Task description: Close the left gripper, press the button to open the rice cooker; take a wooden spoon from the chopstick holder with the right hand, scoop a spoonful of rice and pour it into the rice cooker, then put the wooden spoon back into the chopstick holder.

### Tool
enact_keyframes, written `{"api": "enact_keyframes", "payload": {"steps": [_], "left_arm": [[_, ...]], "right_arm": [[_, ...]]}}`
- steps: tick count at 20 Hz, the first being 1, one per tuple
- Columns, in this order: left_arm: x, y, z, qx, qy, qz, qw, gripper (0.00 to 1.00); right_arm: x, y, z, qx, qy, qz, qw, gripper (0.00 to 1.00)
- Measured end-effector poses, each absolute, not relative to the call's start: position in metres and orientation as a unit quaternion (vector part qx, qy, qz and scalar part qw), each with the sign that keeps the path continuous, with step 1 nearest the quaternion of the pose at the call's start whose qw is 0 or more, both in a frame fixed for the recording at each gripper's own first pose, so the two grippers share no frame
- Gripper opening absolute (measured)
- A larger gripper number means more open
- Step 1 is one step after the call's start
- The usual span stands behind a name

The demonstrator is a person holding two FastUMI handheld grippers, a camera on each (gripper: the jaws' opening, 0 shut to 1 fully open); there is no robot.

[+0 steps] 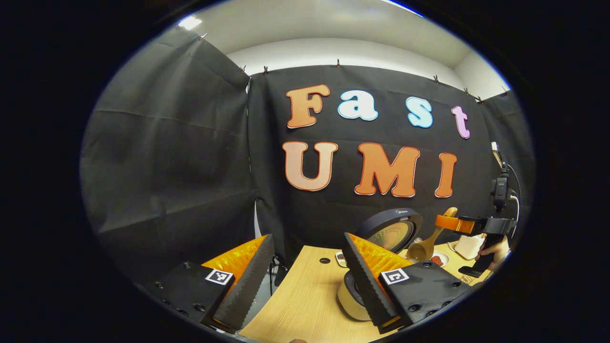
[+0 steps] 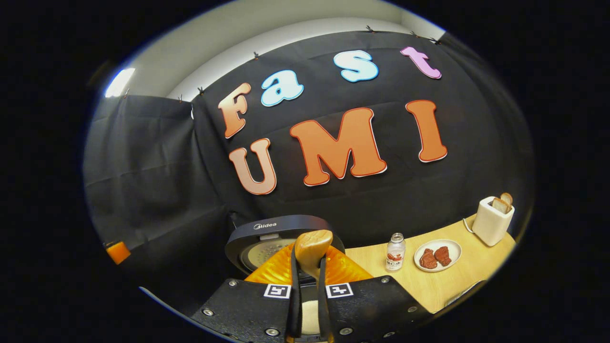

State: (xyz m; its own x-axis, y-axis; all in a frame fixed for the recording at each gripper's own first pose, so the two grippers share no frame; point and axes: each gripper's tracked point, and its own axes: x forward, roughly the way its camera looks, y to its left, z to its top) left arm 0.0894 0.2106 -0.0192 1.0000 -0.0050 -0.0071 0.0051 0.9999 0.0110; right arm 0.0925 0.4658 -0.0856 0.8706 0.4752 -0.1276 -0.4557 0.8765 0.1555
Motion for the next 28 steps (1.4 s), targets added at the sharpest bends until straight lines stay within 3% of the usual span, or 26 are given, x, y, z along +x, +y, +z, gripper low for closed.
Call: {"api": "enact_keyframes", "payload": {"steps": [13, 14, 15, 17, 28], "left_arm": [[0.09, 0.214, -0.024, 0.016, 0.011, 0.008, 1.0, 0.94], [0.09, 0.213, -0.024, 0.016, 0.011, 0.007, 1.0, 0.94], [0.09, 0.211, -0.024, 0.014, 0.01, 0.005, 1.0, 0.94], [0.089, 0.208, -0.021, 0.009, 0.009, 0.002, 1.0, 0.94], [0.102, 0.169, -0.013, -0.019, -0.005, -0.025, 0.999, 0.94]], "right_arm": [[0.082, 0.492, -0.113, -0.03, 0.086, 0.277, 0.957, 0.13], [0.082, 0.491, -0.114, -0.031, 0.087, 0.277, 0.956, 0.08], [0.082, 0.489, -0.115, -0.026, 0.092, 0.276, 0.956, 0.13], [0.082, 0.482, -0.111, -0.009, 0.098, 0.273, 0.957, 0.13], [0.085, 0.344, -0.065, 0.059, 0.086, 0.199, 0.975, 0.13]]}}
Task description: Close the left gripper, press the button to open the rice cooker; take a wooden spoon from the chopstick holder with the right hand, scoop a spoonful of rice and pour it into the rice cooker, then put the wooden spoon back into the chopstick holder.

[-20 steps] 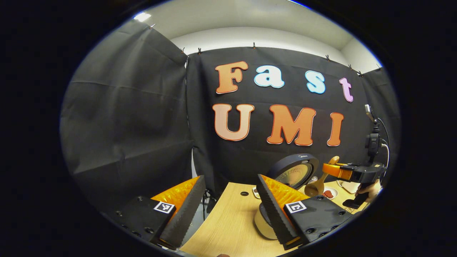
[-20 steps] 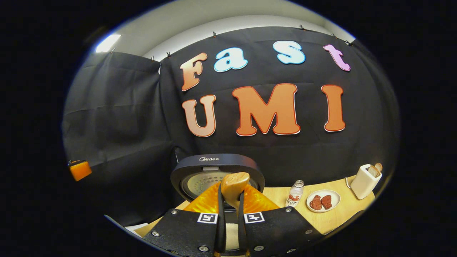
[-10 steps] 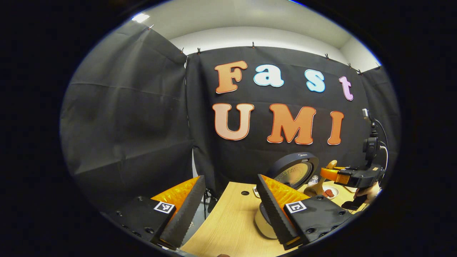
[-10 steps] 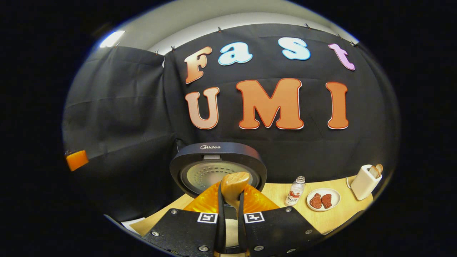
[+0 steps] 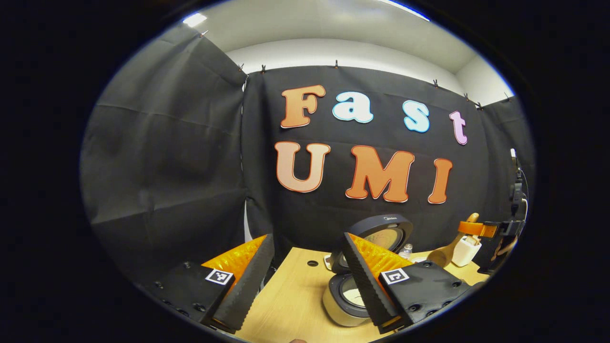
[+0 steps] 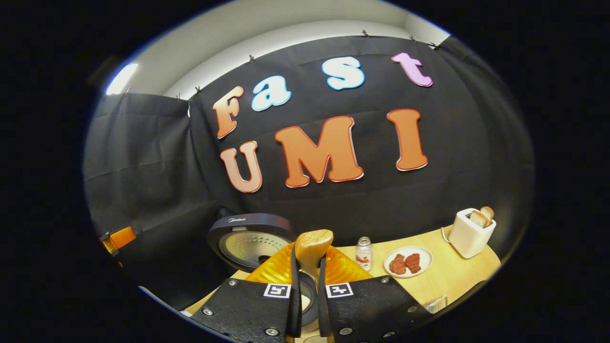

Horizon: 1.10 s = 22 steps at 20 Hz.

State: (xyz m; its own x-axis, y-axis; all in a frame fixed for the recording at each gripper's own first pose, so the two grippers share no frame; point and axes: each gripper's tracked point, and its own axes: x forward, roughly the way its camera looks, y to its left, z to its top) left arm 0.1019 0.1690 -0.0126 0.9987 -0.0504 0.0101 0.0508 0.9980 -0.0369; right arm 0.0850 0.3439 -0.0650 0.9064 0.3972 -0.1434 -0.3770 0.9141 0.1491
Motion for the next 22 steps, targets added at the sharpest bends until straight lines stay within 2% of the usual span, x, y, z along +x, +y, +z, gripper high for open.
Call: {"api": "enact_keyframes", "payload": {"steps": [7, 10, 13, 17, 19, 20, 22], "left_arm": [[0.103, 0.151, -0.012, 0.0, -0.018, -0.022, 1.0, 0.94], [0.101, 0.135, -0.015, -0.018, -0.019, -0.032, 0.999, 0.98], [0.096, 0.115, -0.02, -0.028, -0.003, -0.053, 0.998, 1.0], [0.086, 0.116, -0.012, -0.011, -0.01, -0.032, 0.999, 0.94], [0.081, 0.117, -0.007, 0.003, -0.015, -0.018, 1.0, 0.94], [0.079, 0.119, -0.004, 0.008, -0.017, -0.011, 1.0, 0.99], [0.072, 0.12, 0.004, 0.009, -0.027, 0.002, 1.0, 0.99]], "right_arm": [[0.078, 0.218, -0.083, 0.06, 0.102, 0.111, 0.987, 0.13], [0.074, 0.179, -0.1, 0.065, 0.115, 0.086, 0.988, 0.13], [0.077, 0.153, -0.123, 0.058, 0.13, 0.072, 0.987, 0.13], [0.078, 0.133, -0.166, 0.079, 0.164, 0.069, 0.981, 0.13], [0.083, 0.13, -0.192, 0.082, 0.184, 0.071, 0.977, 0.13], [0.086, 0.127, -0.205, 0.082, 0.193, 0.07, 0.975, 0.13], [0.089, 0.123, -0.229, 0.079, 0.215, 0.067, 0.971, 0.13]]}}
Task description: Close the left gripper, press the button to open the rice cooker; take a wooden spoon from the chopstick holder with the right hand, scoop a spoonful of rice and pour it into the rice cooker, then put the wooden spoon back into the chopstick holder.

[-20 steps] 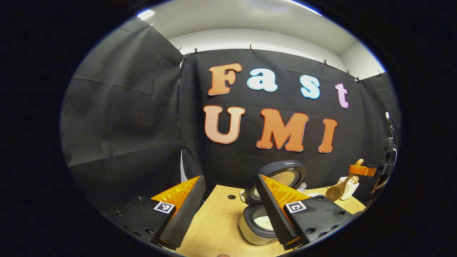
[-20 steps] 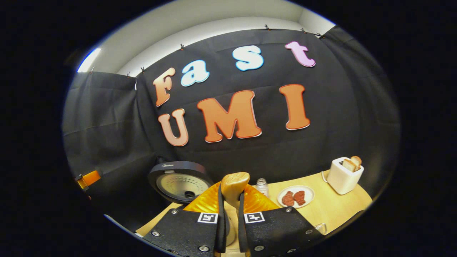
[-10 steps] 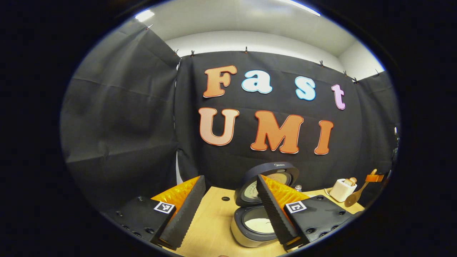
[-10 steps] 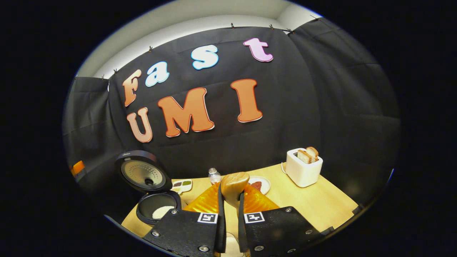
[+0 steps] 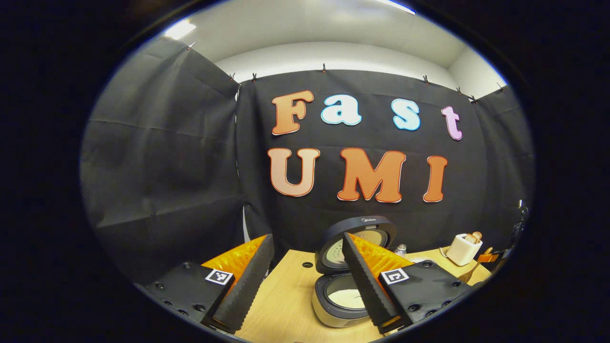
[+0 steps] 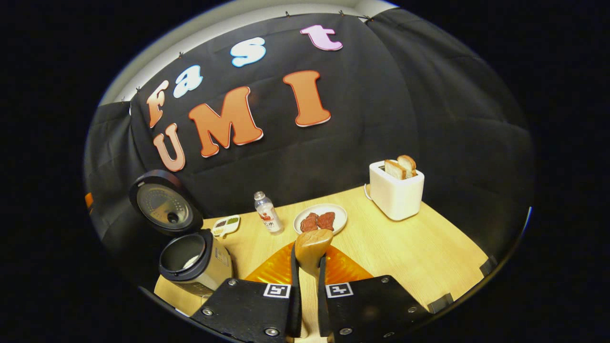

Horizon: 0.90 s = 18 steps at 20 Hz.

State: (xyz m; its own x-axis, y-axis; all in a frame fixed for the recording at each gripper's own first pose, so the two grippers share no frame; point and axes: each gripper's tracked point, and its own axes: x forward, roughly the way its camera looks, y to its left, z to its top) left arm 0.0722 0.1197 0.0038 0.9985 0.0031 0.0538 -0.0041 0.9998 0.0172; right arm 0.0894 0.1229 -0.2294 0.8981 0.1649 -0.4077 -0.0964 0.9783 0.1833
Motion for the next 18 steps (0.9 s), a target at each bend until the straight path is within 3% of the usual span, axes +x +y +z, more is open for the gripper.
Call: {"api": "enact_keyframes", "payload": {"steps": [11, 16, 18], "left_arm": [[0.057, 0.11, 0.001, 0.029, -0.019, 0.029, 0.999, 0.94], [0.06, 0.091, -0.002, 0.009, -0.008, 0.021, 1.0, 0.99], [0.061, 0.081, -0.002, 0.008, -0.003, 0.015, 1.0, 0.99]], "right_arm": [[0.094, 0.105, -0.283, 0.165, 0.266, 0.089, 0.945, 0.14], [0.093, 0.062, -0.287, 0.094, 0.276, 0.038, 0.956, 0.32], [0.089, 0.049, -0.273, 0.063, 0.271, 0.028, 0.96, 0.48]]}}
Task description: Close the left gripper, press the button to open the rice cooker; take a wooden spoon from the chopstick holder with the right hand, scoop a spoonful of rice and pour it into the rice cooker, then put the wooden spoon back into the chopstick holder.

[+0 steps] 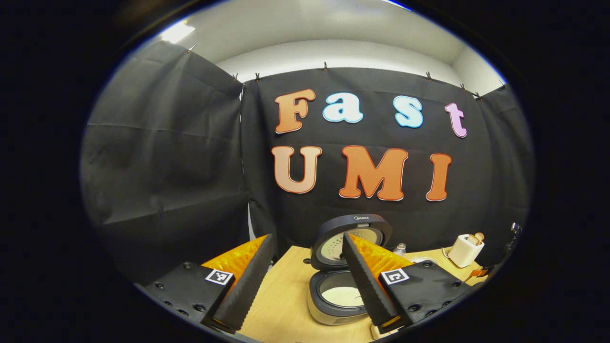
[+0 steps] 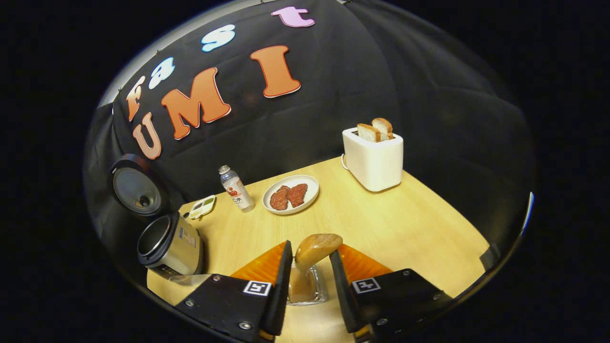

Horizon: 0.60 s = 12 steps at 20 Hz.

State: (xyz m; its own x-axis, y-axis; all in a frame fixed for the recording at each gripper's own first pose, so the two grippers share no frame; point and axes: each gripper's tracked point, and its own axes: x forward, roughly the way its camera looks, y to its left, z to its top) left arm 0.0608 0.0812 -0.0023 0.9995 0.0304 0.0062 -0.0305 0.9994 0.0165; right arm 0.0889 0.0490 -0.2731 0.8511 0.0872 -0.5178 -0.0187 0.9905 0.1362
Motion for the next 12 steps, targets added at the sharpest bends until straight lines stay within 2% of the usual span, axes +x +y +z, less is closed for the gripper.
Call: {"api": "enact_keyframes", "payload": {"steps": [1, 2, 3, 5, 7, 12], "left_arm": [[0.062, 0.075, 0.0, 0.007, -0.003, 0.01, 1.0, 0.99], [0.063, 0.07, 0.0, 0.005, -0.003, 0.007, 1.0, 0.99], [0.064, 0.066, 0.001, 0.004, -0.003, 0.004, 1.0, 1.0], [0.069, 0.055, 0.001, -0.001, -0.002, -0.003, 1.0, 1.0], [0.077, 0.043, 0.006, -0.001, -0.003, -0.013, 1.0, 1.0], [0.119, 0.017, 0.045, 0.014, -0.013, -0.035, 0.999, 0.99]], "right_arm": [[0.089, 0.04, -0.267, 0.043, 0.27, 0.017, 0.962, 0.59], [0.089, 0.031, -0.261, 0.024, 0.266, 0.009, 0.964, 0.64], [0.09, 0.027, -0.252, 0.011, 0.259, 0.006, 0.966, 0.77], [0.088, 0.023, -0.229, -0.001, 0.245, 0.003, 0.97, 0.89], [0.087, 0.025, -0.205, 0.001, 0.229, 0.008, 0.973, 0.94], [0.081, 0.037, -0.15, 0.024, 0.195, 0.017, 0.98, 0.93]]}}
